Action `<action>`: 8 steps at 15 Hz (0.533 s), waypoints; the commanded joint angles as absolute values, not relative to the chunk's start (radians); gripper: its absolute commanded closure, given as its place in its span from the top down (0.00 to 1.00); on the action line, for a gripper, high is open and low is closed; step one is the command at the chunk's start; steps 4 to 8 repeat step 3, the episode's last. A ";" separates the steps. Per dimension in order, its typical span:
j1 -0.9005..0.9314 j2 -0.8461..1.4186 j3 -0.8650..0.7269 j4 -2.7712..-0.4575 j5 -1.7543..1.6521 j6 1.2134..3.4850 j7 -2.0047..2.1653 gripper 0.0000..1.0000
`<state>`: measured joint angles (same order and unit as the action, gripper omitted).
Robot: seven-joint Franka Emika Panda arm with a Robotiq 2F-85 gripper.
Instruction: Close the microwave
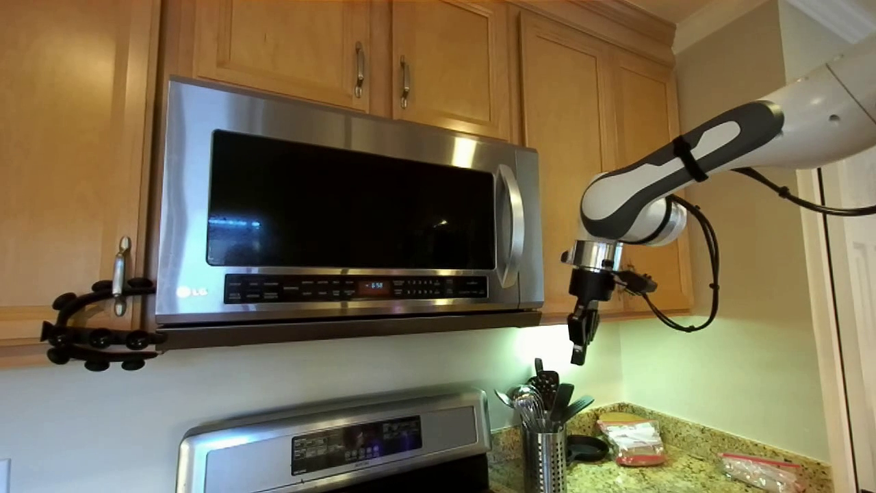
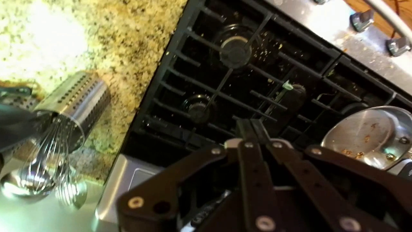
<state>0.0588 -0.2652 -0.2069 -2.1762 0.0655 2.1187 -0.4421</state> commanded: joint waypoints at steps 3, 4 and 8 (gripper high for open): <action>-0.005 -0.284 -0.188 -2.224 0.090 2.082 -0.417 0.22; -0.005 -0.284 -0.188 -2.224 0.090 2.082 -0.417 0.22; -0.005 -0.284 -0.188 -2.224 0.090 2.082 -0.417 0.22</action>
